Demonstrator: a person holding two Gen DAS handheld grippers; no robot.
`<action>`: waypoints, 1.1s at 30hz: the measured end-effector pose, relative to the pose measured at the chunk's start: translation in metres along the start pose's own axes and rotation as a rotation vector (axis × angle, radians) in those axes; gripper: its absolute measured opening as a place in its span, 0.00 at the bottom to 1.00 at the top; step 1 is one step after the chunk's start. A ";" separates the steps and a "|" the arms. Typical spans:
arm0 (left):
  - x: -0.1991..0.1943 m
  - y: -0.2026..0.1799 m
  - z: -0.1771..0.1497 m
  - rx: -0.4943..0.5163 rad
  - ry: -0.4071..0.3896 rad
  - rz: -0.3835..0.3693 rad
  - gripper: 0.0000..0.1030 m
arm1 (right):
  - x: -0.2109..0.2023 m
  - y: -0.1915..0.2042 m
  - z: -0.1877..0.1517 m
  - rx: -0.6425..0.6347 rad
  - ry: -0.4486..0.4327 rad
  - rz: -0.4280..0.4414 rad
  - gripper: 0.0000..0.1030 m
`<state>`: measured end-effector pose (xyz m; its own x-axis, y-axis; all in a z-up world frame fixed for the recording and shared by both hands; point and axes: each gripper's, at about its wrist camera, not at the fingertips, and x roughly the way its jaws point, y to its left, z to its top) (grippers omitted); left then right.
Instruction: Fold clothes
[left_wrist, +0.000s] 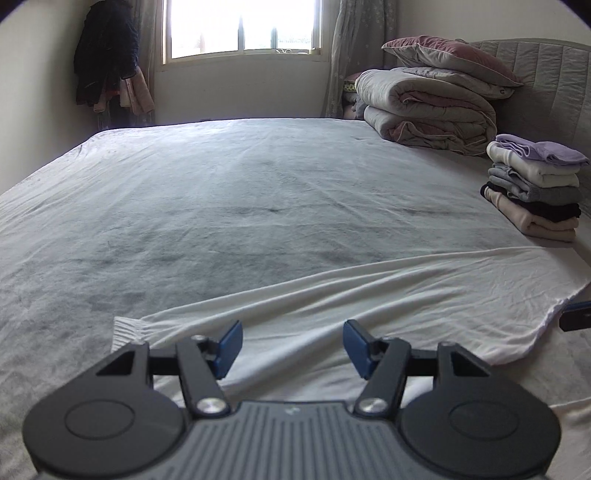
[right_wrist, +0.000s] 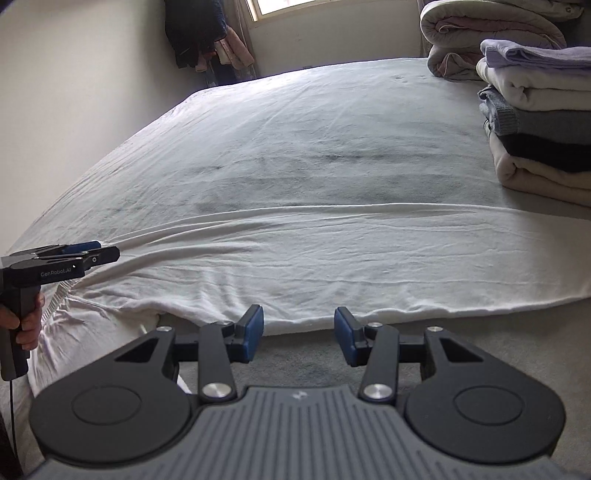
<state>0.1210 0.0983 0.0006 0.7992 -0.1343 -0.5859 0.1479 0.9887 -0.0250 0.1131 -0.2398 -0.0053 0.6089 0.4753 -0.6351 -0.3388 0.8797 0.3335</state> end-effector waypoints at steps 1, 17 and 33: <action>-0.003 -0.003 -0.002 -0.002 0.002 -0.020 0.57 | 0.000 0.004 -0.003 0.014 0.004 0.040 0.46; 0.008 -0.012 -0.036 -0.083 0.096 -0.210 0.21 | 0.072 0.070 -0.011 0.050 0.051 0.201 0.41; 0.001 -0.008 -0.024 -0.114 0.045 -0.252 0.21 | 0.055 0.112 -0.027 -0.143 0.008 0.171 0.09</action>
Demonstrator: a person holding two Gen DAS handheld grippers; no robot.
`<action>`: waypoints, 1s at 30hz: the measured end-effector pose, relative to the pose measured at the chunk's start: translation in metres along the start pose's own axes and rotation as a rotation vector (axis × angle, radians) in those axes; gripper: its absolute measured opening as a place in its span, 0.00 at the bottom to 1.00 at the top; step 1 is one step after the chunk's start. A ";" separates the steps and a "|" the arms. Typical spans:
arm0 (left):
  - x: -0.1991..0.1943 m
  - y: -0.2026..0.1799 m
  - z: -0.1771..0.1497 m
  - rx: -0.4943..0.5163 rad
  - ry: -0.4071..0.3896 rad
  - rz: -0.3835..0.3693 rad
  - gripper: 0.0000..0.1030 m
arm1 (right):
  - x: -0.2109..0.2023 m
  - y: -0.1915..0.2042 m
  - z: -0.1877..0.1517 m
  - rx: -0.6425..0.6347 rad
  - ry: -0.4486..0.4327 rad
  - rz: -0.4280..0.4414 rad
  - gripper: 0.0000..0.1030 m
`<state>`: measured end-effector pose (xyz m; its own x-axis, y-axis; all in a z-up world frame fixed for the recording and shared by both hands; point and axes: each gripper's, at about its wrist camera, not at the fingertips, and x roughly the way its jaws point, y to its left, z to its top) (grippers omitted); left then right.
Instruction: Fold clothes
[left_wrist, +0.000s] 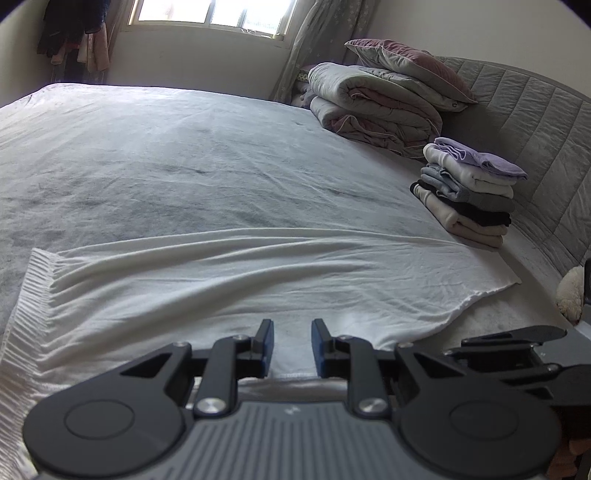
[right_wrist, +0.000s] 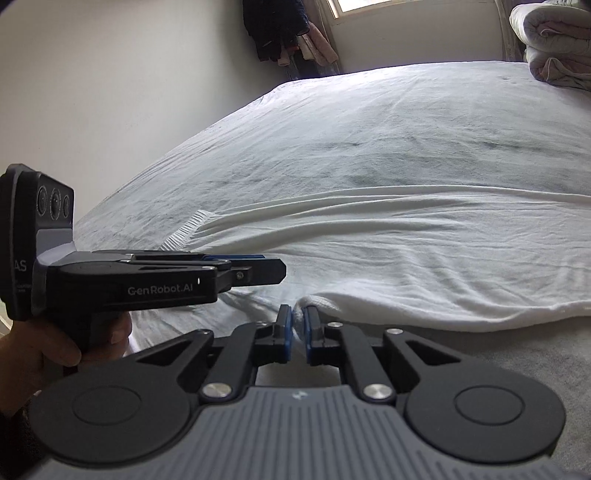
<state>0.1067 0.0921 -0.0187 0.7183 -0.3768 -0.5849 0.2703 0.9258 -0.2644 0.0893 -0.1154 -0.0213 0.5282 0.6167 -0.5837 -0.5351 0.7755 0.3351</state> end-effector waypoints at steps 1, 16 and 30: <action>0.000 -0.001 0.000 0.006 0.000 -0.005 0.21 | 0.001 0.002 -0.002 -0.009 0.016 -0.001 0.10; 0.000 -0.024 -0.010 0.135 -0.028 -0.186 0.21 | -0.057 -0.016 -0.027 0.030 0.014 -0.104 0.40; -0.008 -0.025 0.003 0.166 -0.032 -0.154 0.30 | -0.122 -0.010 -0.095 0.158 -0.115 -0.214 0.40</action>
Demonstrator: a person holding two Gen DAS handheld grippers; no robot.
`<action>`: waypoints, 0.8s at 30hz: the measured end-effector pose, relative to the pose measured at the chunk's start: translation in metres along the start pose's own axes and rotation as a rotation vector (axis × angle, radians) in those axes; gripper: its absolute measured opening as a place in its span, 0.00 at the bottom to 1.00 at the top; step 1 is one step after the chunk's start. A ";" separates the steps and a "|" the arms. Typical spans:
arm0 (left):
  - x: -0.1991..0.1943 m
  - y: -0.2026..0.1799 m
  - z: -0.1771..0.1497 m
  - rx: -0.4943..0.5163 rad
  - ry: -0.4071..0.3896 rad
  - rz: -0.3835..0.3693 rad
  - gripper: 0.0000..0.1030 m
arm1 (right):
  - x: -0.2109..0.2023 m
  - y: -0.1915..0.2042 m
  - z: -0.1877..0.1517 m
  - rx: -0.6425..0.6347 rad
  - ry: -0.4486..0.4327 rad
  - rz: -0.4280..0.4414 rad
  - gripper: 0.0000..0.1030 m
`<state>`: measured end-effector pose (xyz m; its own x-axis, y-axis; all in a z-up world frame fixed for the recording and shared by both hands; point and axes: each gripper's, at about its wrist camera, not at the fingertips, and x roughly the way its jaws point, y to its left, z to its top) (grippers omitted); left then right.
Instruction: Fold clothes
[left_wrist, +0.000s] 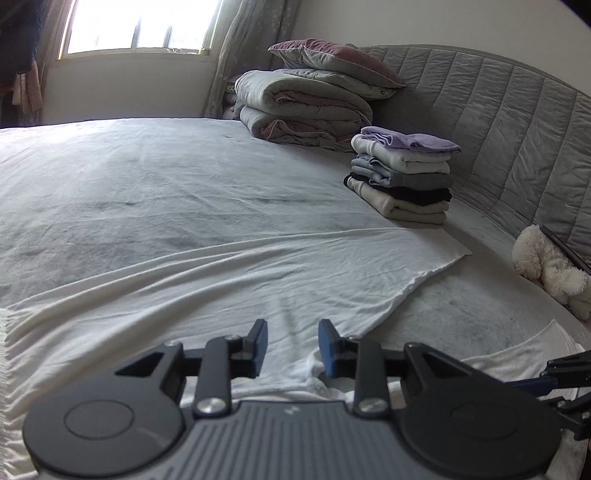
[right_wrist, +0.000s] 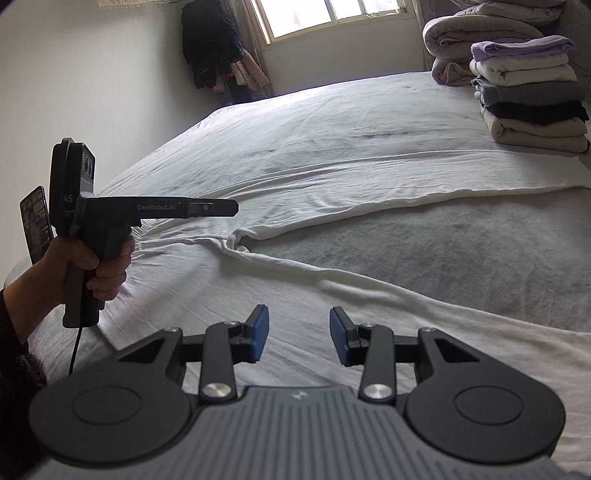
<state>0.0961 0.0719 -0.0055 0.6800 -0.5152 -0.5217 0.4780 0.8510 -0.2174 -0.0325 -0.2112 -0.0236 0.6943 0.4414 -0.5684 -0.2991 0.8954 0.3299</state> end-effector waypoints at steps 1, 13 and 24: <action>-0.003 -0.001 0.001 0.001 -0.003 -0.011 0.30 | 0.000 -0.002 -0.004 0.020 -0.005 -0.002 0.40; 0.025 -0.072 -0.031 0.265 0.210 -0.119 0.27 | -0.015 -0.023 -0.018 0.047 -0.068 -0.099 0.40; 0.044 -0.103 -0.023 0.103 0.090 0.004 0.34 | -0.038 -0.027 -0.028 -0.007 -0.097 -0.201 0.43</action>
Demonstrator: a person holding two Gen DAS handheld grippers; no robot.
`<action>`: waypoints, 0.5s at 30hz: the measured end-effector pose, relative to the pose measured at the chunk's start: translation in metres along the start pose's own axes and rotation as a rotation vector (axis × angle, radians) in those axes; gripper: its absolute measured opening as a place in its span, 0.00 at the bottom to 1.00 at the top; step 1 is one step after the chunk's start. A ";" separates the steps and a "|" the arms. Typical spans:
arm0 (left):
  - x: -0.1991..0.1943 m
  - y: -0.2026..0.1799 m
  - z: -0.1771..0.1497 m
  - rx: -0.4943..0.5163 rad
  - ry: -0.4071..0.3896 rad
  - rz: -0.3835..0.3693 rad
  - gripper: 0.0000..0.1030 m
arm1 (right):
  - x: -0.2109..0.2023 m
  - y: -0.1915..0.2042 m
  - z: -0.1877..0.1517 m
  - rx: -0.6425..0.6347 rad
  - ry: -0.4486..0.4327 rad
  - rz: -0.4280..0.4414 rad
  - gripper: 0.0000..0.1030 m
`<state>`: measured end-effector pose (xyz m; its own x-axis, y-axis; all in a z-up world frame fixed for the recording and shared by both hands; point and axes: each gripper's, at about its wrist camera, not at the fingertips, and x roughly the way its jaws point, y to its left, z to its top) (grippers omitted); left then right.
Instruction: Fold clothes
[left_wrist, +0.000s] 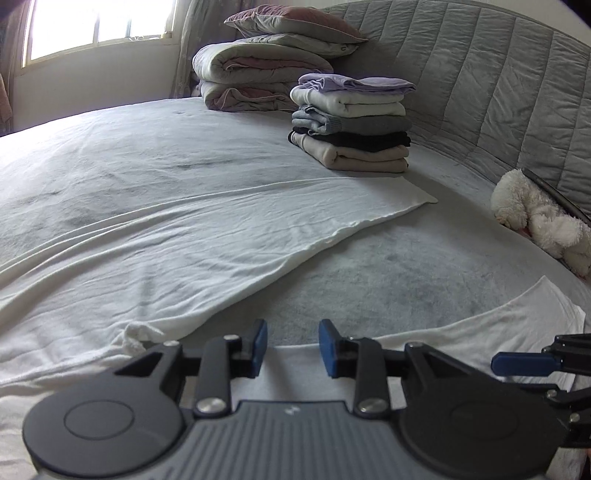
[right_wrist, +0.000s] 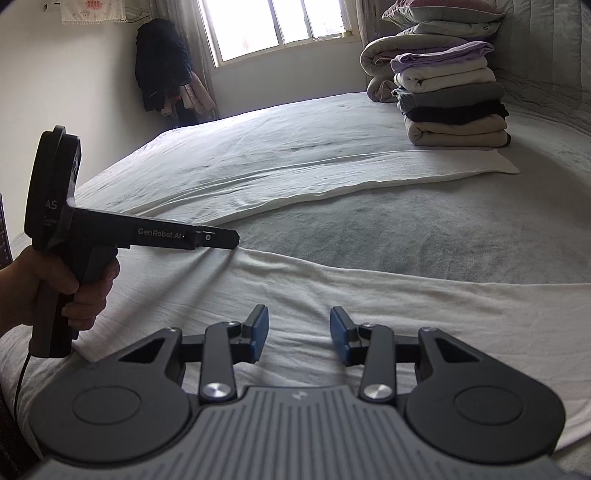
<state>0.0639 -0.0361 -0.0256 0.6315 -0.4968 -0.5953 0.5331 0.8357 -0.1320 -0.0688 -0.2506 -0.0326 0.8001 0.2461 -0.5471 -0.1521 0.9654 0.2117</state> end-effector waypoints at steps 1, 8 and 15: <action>-0.004 -0.002 0.000 0.001 -0.009 0.002 0.35 | -0.002 -0.003 -0.001 0.001 -0.005 -0.011 0.43; -0.039 -0.010 -0.020 -0.005 -0.042 0.135 0.53 | -0.012 -0.023 -0.008 -0.004 -0.015 -0.109 0.45; -0.079 0.016 -0.049 -0.099 -0.059 0.290 0.66 | -0.029 -0.047 -0.011 0.048 -0.040 -0.211 0.47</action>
<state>-0.0045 0.0276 -0.0195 0.7824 -0.2445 -0.5727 0.2703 0.9619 -0.0414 -0.0913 -0.3020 -0.0361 0.8336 0.0344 -0.5513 0.0483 0.9897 0.1348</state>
